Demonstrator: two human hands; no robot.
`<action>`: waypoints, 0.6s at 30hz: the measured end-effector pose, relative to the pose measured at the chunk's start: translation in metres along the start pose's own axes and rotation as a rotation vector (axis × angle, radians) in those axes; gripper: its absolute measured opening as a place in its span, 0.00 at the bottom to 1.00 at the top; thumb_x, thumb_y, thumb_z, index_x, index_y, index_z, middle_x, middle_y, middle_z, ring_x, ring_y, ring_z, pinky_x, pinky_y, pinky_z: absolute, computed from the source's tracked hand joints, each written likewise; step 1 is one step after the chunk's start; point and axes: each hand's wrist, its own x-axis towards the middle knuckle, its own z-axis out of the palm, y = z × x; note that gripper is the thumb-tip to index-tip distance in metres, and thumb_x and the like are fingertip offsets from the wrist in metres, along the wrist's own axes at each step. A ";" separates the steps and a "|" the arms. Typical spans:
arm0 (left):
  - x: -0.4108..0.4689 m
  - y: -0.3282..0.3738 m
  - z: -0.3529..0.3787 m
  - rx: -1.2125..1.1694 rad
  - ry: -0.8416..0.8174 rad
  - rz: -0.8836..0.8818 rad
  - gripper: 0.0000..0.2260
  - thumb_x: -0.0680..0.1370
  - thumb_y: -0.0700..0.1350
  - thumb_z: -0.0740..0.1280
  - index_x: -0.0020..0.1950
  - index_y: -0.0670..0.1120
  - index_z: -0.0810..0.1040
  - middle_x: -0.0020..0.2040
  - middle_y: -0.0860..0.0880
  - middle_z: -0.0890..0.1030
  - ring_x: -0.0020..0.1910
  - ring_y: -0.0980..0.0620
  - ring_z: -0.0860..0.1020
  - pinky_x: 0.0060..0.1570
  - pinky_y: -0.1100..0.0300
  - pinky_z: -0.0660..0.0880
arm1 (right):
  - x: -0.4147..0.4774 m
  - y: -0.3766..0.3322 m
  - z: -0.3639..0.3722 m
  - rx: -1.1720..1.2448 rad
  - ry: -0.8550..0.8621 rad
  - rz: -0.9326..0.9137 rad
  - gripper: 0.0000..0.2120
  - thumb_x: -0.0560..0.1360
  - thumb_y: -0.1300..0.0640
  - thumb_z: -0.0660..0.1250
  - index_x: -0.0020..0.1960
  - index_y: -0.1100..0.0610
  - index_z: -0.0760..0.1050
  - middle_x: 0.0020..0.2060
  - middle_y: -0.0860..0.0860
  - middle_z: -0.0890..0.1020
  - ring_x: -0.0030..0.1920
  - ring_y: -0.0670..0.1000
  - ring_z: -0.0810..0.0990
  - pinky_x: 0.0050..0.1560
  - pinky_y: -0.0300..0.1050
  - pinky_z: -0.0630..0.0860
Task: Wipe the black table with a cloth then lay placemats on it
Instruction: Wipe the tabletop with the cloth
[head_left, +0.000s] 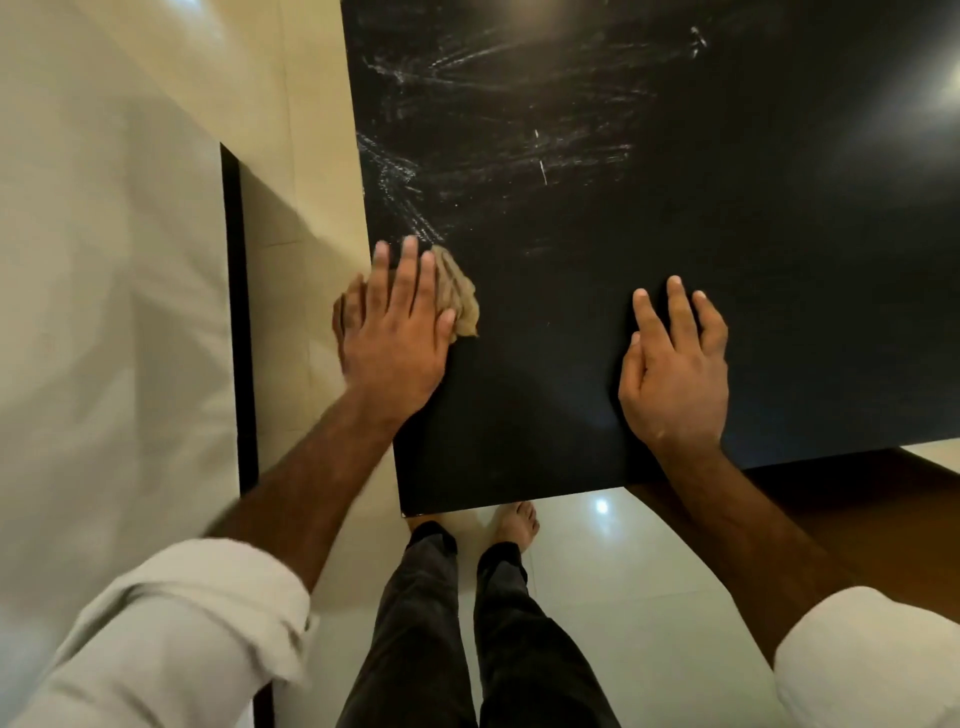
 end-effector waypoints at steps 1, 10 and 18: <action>0.017 0.011 -0.002 0.020 0.017 0.006 0.32 0.89 0.61 0.45 0.90 0.48 0.45 0.91 0.47 0.44 0.89 0.43 0.43 0.86 0.37 0.48 | 0.000 0.001 0.001 -0.003 0.000 -0.001 0.25 0.88 0.50 0.58 0.85 0.51 0.67 0.86 0.56 0.64 0.85 0.63 0.59 0.79 0.66 0.69; -0.058 0.055 0.000 0.070 -0.108 0.359 0.34 0.88 0.64 0.52 0.91 0.52 0.45 0.90 0.48 0.39 0.89 0.38 0.40 0.83 0.30 0.46 | 0.001 0.001 -0.002 0.035 -0.005 -0.007 0.25 0.88 0.51 0.58 0.84 0.53 0.69 0.85 0.57 0.65 0.85 0.64 0.59 0.77 0.67 0.70; 0.082 -0.032 -0.026 0.039 -0.030 0.150 0.32 0.87 0.65 0.37 0.90 0.55 0.44 0.90 0.47 0.40 0.89 0.40 0.40 0.85 0.33 0.49 | 0.005 0.001 -0.002 0.020 -0.026 0.000 0.27 0.86 0.49 0.56 0.84 0.53 0.70 0.85 0.57 0.66 0.85 0.64 0.60 0.76 0.67 0.72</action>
